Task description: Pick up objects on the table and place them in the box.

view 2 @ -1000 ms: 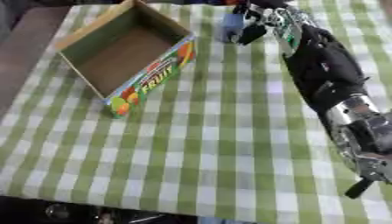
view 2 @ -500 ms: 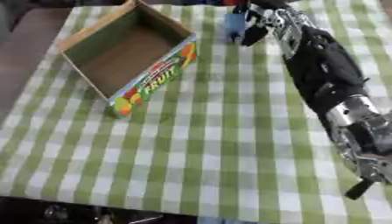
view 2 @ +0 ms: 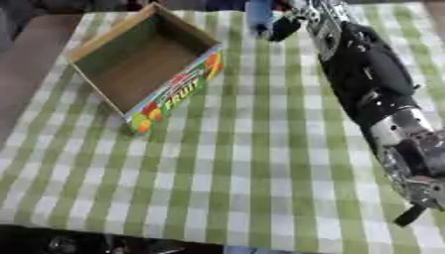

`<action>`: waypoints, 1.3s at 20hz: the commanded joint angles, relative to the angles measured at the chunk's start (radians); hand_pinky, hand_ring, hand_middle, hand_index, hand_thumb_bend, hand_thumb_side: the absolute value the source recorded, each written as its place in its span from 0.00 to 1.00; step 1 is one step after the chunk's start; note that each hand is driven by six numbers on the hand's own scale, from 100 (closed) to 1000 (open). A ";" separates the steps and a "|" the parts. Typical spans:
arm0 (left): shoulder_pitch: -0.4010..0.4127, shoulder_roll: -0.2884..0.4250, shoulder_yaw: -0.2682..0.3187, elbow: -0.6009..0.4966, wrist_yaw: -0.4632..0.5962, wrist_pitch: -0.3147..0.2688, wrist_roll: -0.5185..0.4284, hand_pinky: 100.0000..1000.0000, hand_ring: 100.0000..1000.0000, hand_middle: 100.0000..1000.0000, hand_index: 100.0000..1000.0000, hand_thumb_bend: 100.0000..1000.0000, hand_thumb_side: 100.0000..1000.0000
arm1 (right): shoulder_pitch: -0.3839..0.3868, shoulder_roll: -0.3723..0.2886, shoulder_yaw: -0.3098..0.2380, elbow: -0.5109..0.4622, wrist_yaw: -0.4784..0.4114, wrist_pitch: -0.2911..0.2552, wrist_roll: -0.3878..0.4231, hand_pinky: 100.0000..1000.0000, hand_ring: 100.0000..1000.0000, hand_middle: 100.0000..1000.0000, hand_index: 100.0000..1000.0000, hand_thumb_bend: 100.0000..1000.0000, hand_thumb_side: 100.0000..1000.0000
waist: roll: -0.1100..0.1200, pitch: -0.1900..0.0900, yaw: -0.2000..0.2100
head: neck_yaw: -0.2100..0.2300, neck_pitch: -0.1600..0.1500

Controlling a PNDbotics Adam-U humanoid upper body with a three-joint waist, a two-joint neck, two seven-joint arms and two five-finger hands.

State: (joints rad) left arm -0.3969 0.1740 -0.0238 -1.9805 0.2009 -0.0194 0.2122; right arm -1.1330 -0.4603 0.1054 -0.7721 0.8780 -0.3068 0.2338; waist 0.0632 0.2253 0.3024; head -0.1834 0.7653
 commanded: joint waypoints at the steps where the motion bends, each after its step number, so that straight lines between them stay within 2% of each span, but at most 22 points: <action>1: -0.008 0.008 0.000 -0.020 0.004 -0.002 -0.005 0.62 0.59 0.56 0.82 0.07 0.68 | -0.033 -0.003 0.032 -0.114 -0.040 -0.033 0.020 0.63 0.71 0.45 0.63 0.00 0.00 | -0.004 -0.027 0.001 | -0.001 0.005; 2: -0.008 0.007 0.000 -0.020 0.004 -0.002 -0.005 0.62 0.59 0.56 0.82 0.07 0.68 | -0.033 -0.001 0.044 -0.144 -0.052 -0.042 0.030 0.63 0.71 0.45 0.63 0.00 0.00 | -0.005 -0.030 0.000 | -0.001 0.005; 3: -0.007 0.007 -0.001 -0.020 0.004 -0.002 -0.006 0.62 0.59 0.56 0.82 0.07 0.68 | -0.034 0.003 0.059 -0.177 -0.066 -0.053 0.042 0.64 0.71 0.45 0.63 0.00 0.07 | -0.007 -0.033 0.001 | -0.002 0.005; 4: -0.007 0.007 -0.001 -0.020 0.004 -0.002 -0.007 0.62 0.59 0.56 0.82 0.07 0.68 | -0.034 0.006 0.071 -0.206 -0.081 -0.062 0.056 0.64 0.71 0.45 0.63 0.00 0.00 | -0.009 -0.035 0.001 | -0.003 0.005; 9: -0.008 0.003 -0.004 -0.020 0.005 -0.004 -0.010 0.62 0.59 0.56 0.82 0.07 0.68 | -0.031 0.044 0.142 -0.318 -0.143 -0.097 0.167 0.66 0.72 0.47 0.65 0.00 0.00 | -0.015 -0.043 0.010 | -0.012 0.005; 14: -0.011 -0.002 -0.008 -0.020 0.008 -0.005 -0.013 0.62 0.60 0.56 0.81 0.07 0.68 | -0.018 0.103 0.179 -0.343 -0.188 -0.103 0.305 0.67 0.73 0.48 0.65 0.00 0.00 | -0.019 -0.046 0.023 | -0.028 0.005; 17: -0.014 -0.005 -0.009 -0.020 0.009 -0.006 -0.015 0.62 0.60 0.56 0.81 0.07 0.68 | -0.013 0.139 0.191 -0.340 -0.185 -0.106 0.353 0.67 0.73 0.49 0.66 0.00 0.00 | -0.020 -0.045 0.032 | -0.035 0.005; 21: -0.018 -0.007 -0.010 -0.020 0.010 -0.007 -0.017 0.62 0.60 0.56 0.81 0.07 0.68 | -0.004 0.171 0.198 -0.332 -0.159 -0.110 0.367 0.67 0.72 0.49 0.66 0.00 0.00 | -0.022 -0.044 0.046 | -0.043 0.005; 26: -0.021 -0.009 -0.010 -0.020 0.011 -0.007 -0.018 0.62 0.60 0.56 0.81 0.07 0.68 | 0.011 0.195 0.193 -0.313 -0.079 -0.097 0.274 0.66 0.72 0.51 0.67 0.00 0.00 | -0.024 -0.042 0.056 | -0.047 0.005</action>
State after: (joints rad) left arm -0.4002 0.1565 -0.0328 -1.9805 0.2071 -0.0251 0.1984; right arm -1.1029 -0.2661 0.3051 -1.0802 0.7766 -0.4065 0.5324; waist 0.0367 0.1986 0.3564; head -0.2279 0.7653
